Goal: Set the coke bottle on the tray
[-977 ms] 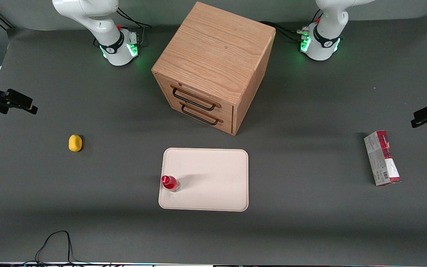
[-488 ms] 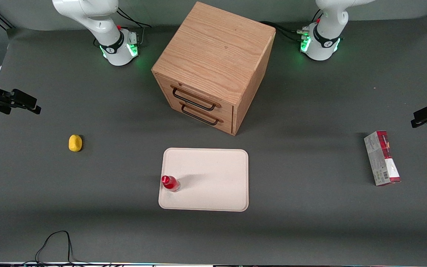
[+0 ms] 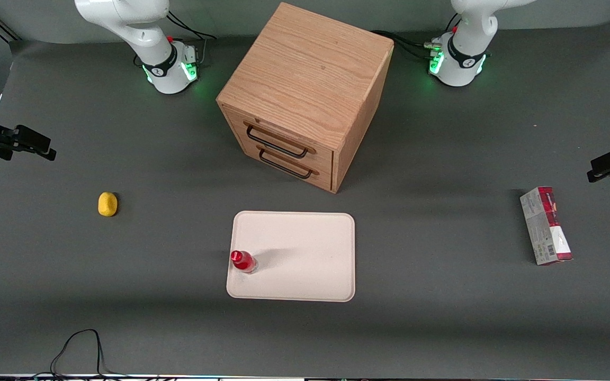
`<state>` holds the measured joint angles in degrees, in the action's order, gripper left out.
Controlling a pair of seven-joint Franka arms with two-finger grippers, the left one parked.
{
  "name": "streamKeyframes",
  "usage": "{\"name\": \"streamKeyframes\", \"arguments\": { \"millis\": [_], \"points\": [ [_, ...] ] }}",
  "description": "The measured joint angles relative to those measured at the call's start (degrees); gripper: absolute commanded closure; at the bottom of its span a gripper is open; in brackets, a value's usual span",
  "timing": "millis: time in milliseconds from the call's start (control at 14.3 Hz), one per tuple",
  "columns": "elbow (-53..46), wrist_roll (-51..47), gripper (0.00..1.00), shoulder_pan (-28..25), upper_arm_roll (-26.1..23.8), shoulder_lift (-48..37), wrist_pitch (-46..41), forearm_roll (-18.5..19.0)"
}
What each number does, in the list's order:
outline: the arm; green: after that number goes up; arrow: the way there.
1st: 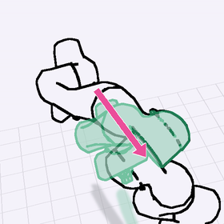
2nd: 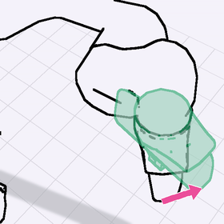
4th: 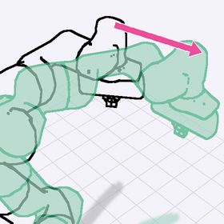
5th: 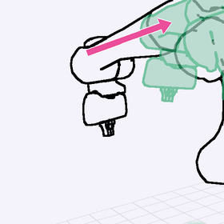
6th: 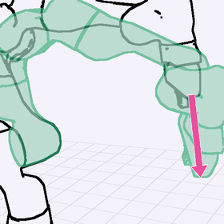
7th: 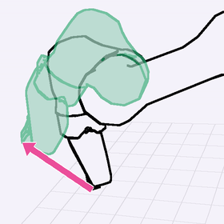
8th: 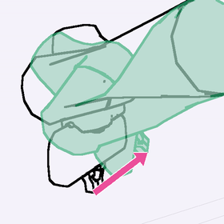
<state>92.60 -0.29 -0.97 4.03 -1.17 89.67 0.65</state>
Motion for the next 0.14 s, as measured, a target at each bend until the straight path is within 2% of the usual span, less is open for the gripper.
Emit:
{"name": "streamKeyframes", "arguments": {
  "millis": [140],
  "points": [
    [0.00,0.00,0.00,0.00,0.03,0.00,-0.01,0.27]
  ]
}}
